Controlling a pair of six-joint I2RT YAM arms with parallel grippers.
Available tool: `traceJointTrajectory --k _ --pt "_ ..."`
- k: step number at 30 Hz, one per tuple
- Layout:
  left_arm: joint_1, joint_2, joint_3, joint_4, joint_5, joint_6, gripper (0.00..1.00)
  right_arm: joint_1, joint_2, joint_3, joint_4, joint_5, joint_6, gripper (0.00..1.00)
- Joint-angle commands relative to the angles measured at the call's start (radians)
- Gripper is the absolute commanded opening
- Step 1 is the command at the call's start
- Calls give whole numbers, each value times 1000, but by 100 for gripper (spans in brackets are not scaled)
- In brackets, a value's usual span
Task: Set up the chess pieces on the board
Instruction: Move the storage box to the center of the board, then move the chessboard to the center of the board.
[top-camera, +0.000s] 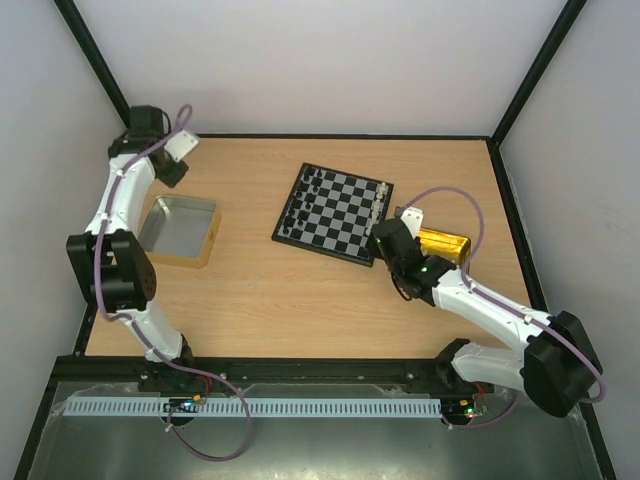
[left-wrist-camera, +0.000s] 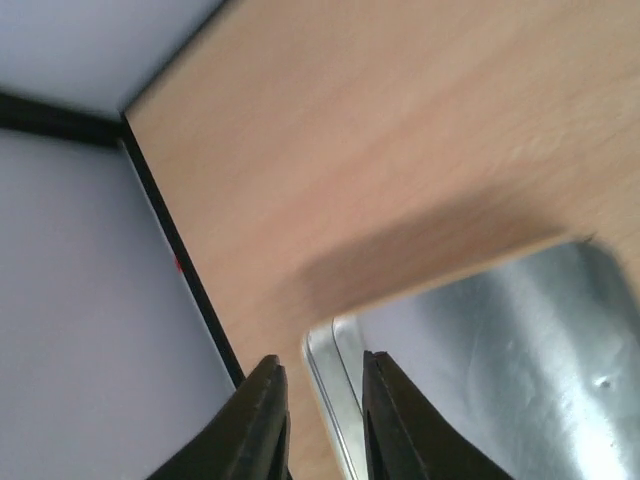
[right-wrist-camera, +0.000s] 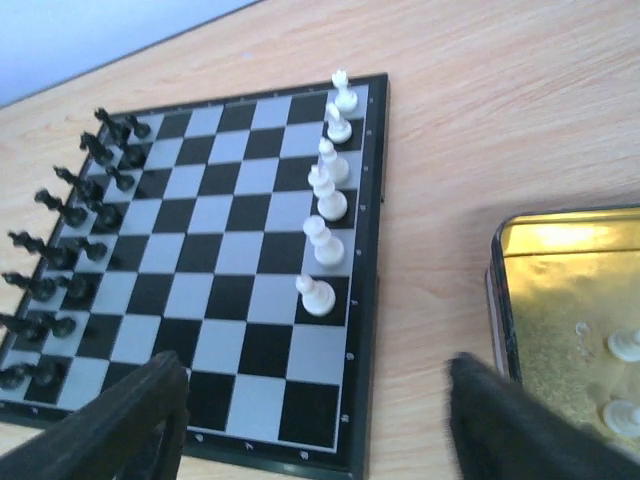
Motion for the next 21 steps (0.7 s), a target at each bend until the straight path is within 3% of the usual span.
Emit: traceJointTrajectory --k 1,4,5,7,9,13,17,21 --pt "-25 -73 210 -209 325 -122 29 -49 27 72 7 58 32 52" --pt "-86 -64 263 -259 454 -189 42 -180 81 105 31 -69 92 9" --pt "-108 -58 256 -253 483 -207 46 -224 109 120 35 -105 123 2" --pt "-137 -40 214 -204 508 -249 48 -296 170 156 43 -163 167 2" --pt "-146 -9 173 -143 535 -291 41 -347 230 198 61 -188 214 2" --pt "-144 96 167 -96 591 -344 5 -408 366 287 143 -226 271 2" --pt "-126 181 167 -58 627 -373 2 -486 562 449 188 -290 286 2" --pt "-96 274 194 -73 705 -386 2 -543 786 684 127 -379 248 2"
